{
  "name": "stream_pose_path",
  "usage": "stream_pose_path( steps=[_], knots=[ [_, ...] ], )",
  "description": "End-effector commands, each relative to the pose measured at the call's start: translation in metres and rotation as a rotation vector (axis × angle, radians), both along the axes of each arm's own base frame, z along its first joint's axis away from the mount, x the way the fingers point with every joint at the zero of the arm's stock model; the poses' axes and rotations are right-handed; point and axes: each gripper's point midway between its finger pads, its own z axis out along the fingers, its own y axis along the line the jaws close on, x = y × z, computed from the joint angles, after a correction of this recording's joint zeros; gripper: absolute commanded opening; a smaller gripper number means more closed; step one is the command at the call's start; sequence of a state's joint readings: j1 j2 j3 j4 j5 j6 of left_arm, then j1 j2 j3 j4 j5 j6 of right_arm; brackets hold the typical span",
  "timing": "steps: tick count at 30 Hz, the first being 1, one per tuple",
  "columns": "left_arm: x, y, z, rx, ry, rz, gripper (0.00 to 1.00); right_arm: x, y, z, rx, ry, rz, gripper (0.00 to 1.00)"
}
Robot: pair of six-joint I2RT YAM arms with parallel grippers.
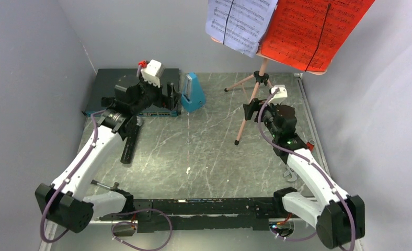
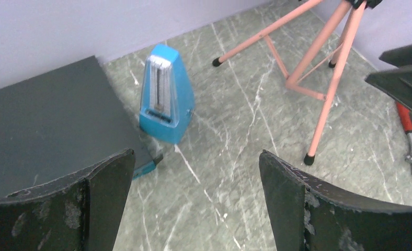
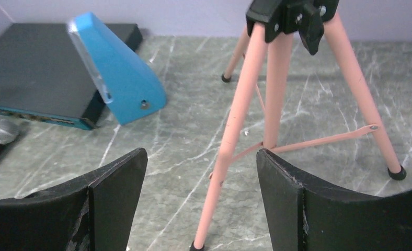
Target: Pack up the instrument practice props
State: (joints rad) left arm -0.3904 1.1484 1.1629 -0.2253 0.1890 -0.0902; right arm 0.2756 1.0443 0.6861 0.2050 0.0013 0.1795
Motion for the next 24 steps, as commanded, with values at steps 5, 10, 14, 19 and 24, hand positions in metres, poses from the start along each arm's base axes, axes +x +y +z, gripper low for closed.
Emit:
stream_pose_path(
  steps=[5,10,14,19,24],
  knots=[
    [0.032,-0.033,0.072,-0.063,-0.161,-0.070,0.94,-0.046,0.009,0.058,0.034,-0.141,0.121,0.82],
    [0.046,-0.049,0.105,-0.110,-0.251,-0.101,0.94,-0.059,0.011,0.103,0.031,-0.232,0.162,0.83],
    [0.052,-0.066,0.126,-0.143,-0.311,-0.160,0.94,-0.066,0.018,0.142,0.031,-0.312,0.216,0.83],
    [0.059,-0.077,0.146,-0.161,-0.390,-0.184,0.94,-0.068,0.025,0.181,0.036,-0.395,0.261,0.84],
    [0.066,-0.089,0.163,-0.190,-0.440,-0.214,0.94,-0.063,0.024,0.212,0.025,-0.448,0.248,0.85]
  ],
)
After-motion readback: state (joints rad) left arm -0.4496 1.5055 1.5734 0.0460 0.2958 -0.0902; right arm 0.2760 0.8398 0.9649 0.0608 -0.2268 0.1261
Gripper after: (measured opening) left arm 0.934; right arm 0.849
